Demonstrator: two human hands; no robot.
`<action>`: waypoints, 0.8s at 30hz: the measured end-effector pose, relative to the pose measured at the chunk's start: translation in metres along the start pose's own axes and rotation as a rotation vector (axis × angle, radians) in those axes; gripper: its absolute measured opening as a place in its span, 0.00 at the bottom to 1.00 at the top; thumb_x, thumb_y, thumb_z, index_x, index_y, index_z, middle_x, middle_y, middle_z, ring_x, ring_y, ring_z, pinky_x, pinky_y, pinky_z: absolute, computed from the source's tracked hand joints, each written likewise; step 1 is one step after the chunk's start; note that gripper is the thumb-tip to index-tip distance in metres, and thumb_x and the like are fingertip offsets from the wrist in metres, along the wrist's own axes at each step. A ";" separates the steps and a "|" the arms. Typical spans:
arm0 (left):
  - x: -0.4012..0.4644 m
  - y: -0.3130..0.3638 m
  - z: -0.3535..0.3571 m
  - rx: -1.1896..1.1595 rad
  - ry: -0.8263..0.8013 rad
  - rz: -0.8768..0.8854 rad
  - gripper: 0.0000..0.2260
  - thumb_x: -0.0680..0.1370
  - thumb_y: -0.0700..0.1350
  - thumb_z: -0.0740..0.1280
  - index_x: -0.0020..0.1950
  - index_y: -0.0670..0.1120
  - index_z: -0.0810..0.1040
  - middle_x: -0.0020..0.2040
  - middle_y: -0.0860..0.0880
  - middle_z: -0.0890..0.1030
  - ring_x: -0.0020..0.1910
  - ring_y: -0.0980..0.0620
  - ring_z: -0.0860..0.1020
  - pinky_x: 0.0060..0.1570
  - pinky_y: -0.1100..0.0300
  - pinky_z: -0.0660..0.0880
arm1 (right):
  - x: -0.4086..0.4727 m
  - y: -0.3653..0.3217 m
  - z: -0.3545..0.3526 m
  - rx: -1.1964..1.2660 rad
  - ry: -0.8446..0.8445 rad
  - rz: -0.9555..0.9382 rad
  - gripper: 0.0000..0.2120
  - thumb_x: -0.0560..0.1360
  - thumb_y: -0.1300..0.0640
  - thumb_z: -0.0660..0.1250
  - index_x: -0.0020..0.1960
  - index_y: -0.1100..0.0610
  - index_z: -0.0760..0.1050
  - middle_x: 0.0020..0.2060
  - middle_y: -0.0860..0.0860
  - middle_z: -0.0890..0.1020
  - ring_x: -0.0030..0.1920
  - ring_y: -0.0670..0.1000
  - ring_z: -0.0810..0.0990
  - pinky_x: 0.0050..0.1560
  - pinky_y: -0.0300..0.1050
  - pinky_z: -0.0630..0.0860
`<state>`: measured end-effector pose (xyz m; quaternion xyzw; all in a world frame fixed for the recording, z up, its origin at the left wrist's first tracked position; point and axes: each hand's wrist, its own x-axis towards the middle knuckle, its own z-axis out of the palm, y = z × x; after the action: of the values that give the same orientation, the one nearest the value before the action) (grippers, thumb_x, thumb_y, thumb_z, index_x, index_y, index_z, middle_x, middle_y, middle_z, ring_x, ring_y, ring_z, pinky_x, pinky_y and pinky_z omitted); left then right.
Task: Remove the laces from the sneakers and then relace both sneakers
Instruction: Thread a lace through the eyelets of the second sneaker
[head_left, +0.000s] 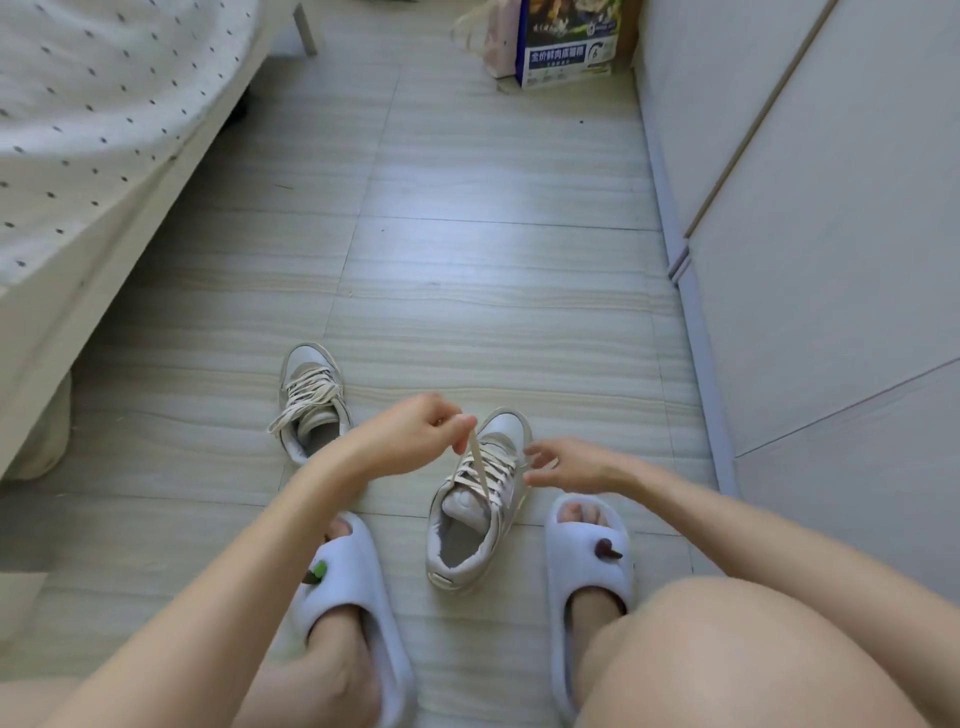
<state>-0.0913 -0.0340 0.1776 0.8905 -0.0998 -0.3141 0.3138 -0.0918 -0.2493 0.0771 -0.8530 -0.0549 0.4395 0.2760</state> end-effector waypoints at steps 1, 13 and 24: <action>0.004 0.002 -0.004 0.003 0.006 0.022 0.16 0.81 0.48 0.58 0.34 0.50 0.75 0.46 0.45 0.77 0.42 0.50 0.74 0.43 0.60 0.67 | -0.008 -0.007 -0.017 -0.028 -0.035 0.008 0.27 0.78 0.49 0.64 0.73 0.58 0.62 0.67 0.54 0.73 0.60 0.52 0.75 0.57 0.43 0.73; 0.028 -0.013 0.012 -0.694 0.075 0.002 0.14 0.81 0.46 0.59 0.41 0.41 0.77 0.43 0.45 0.78 0.37 0.51 0.79 0.47 0.57 0.79 | -0.003 -0.061 -0.013 -0.120 0.031 0.059 0.24 0.78 0.50 0.63 0.70 0.59 0.66 0.61 0.56 0.76 0.53 0.53 0.76 0.51 0.43 0.73; -0.003 -0.024 0.012 -0.713 0.049 -0.054 0.14 0.81 0.45 0.61 0.39 0.40 0.76 0.41 0.42 0.80 0.39 0.46 0.83 0.47 0.57 0.80 | -0.017 -0.037 0.067 0.898 0.391 -0.046 0.11 0.80 0.59 0.59 0.45 0.57 0.80 0.39 0.51 0.83 0.42 0.45 0.79 0.50 0.38 0.73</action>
<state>-0.1018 -0.0204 0.1570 0.7345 0.0470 -0.3160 0.5987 -0.1485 -0.1954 0.0779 -0.7147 0.1741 0.2453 0.6314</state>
